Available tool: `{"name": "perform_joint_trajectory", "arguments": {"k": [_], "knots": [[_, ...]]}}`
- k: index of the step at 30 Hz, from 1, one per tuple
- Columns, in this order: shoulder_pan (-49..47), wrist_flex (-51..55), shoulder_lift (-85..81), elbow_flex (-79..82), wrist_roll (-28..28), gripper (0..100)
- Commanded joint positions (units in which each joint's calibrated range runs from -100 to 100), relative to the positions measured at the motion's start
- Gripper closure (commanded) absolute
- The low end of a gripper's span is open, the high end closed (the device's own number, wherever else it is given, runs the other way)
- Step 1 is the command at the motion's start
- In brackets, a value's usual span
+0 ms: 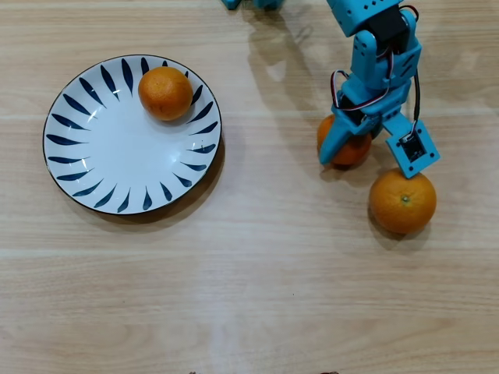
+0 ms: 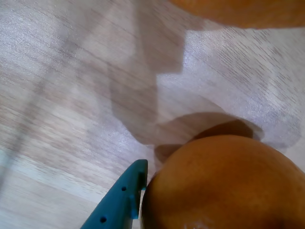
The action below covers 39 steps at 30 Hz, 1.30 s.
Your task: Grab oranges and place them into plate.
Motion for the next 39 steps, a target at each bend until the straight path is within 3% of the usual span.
{"name": "perform_joint_trajectory", "arguments": {"k": [1, 13, 23, 39], "knots": [[0.6, -0.5, -0.6, -2.2, -0.1, 64], [-0.2, 0.5, -3.7, -1.5, -0.2, 64], [0.6, 9.0, -11.7, -0.3, -0.2, 64], [0.6, 8.2, -9.3, 1.2, -0.3, 64]]}}
